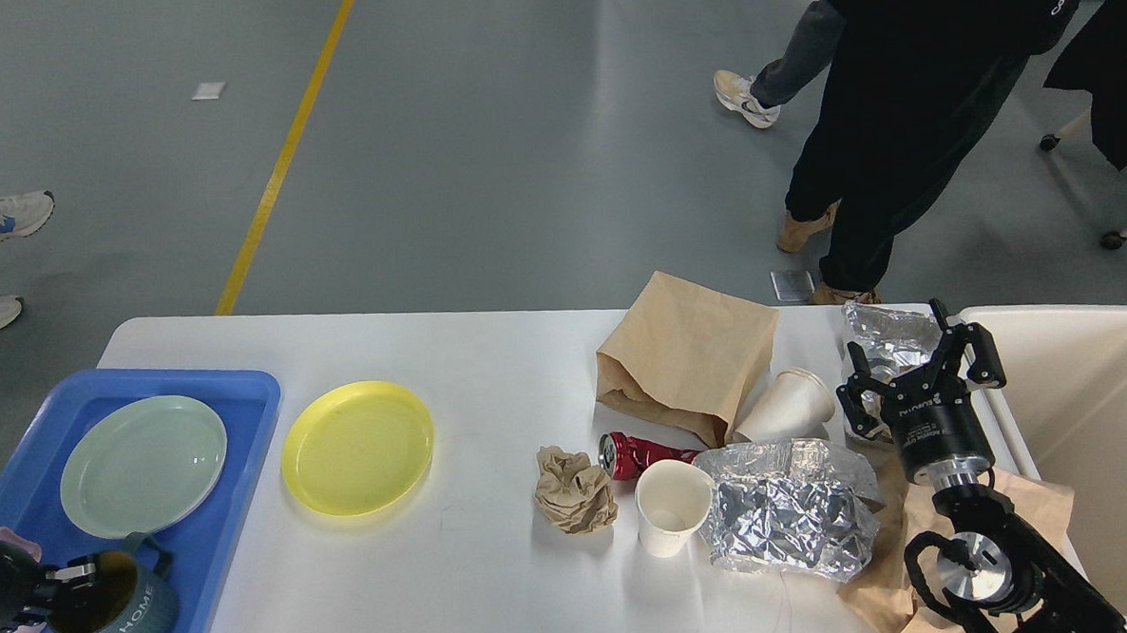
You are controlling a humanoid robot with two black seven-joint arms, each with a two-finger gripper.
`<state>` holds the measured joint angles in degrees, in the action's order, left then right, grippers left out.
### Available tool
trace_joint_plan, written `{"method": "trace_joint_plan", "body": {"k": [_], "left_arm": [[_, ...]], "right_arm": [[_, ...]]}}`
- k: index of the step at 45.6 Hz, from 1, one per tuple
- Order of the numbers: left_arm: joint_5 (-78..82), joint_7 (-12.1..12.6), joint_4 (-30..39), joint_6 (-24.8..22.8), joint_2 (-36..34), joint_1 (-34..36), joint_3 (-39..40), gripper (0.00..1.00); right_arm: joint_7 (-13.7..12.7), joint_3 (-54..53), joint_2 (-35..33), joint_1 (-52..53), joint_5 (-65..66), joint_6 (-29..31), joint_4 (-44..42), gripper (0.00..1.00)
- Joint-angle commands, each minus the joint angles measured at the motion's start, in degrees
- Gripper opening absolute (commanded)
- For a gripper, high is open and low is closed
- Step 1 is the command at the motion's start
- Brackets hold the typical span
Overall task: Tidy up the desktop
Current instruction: 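Withdraw the left gripper and move it toward the yellow plate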
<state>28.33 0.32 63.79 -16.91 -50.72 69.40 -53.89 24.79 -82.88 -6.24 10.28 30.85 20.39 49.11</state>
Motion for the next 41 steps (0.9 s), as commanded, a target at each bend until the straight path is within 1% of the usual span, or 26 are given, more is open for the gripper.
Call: {"method": "trace_joint_plan", "body": {"k": [1, 2, 5, 10, 15, 24, 32, 34, 35, 37, 41], "left_arm": [[-0.5, 0.0, 0.1, 0.6, 0.0, -0.6, 0.0, 0.77], [-0.5, 0.0, 0.1, 0.5, 0.0, -0.6, -0.1, 0.80], [-0.5, 0.0, 0.1, 0.2, 0.0, -0.4, 0.0, 0.88], [-0.5, -0.1, 0.2, 0.0, -0.2, -0.2, -0.1, 0.94], [-0.5, -0.1, 0.8, -0.7, -0.5, 0.0, -0.2, 0.95], [-0.5, -0.1, 0.8, -3.7, -0.8, 2.1, -0.9, 0.95], [-0.5, -0.2, 1.4, -5.5, -0.8, 3.3, -1.4, 0.95], [-0.6, -0.2, 2.2, -6.6, -0.9, 4.9, -2.5, 0.95], [-0.7, -0.2, 3.3, -7.8, -1.1, 7.6, -4.5, 0.95], [-0.9, -0.2, 5.1, -8.4, -1.2, 11.3, -7.3, 0.95], [-3.3, -0.2, 9.6, -8.0, -0.8, 21.2, -15.3, 0.95]], "right_arm": [[0.0, 0.0, 0.0, 0.0, 0.0, 0.0, -0.1, 1.00], [0.0, 0.0, 0.0, 0.0, 0.0, 0.0, 0.0, 1.00], [0.0, 0.0, 0.0, 0.0, 0.0, 0.0, 0.0, 1.00], [0.0, 0.0, 0.0, 0.0, 0.0, 0.0, -0.1, 1.00], [0.0, 0.0, 0.0, 0.0, 0.0, 0.0, -0.1, 1.00], [0.0, 0.0, 0.0, 0.0, 0.0, 0.0, 0.0, 1.00], [0.0, 0.0, 0.0, 0.0, 0.0, 0.0, 0.0, 1.00], [0.0, 0.0, 0.0, 0.0, 0.0, 0.0, 0.0, 1.00], [0.0, 0.0, 0.0, 0.0, 0.0, 0.0, 0.0, 1.00], [0.0, 0.0, 0.0, 0.0, 0.0, 0.0, 0.0, 1.00], [0.0, 0.0, 0.0, 0.0, 0.0, 0.0, 0.0, 1.00]]}}
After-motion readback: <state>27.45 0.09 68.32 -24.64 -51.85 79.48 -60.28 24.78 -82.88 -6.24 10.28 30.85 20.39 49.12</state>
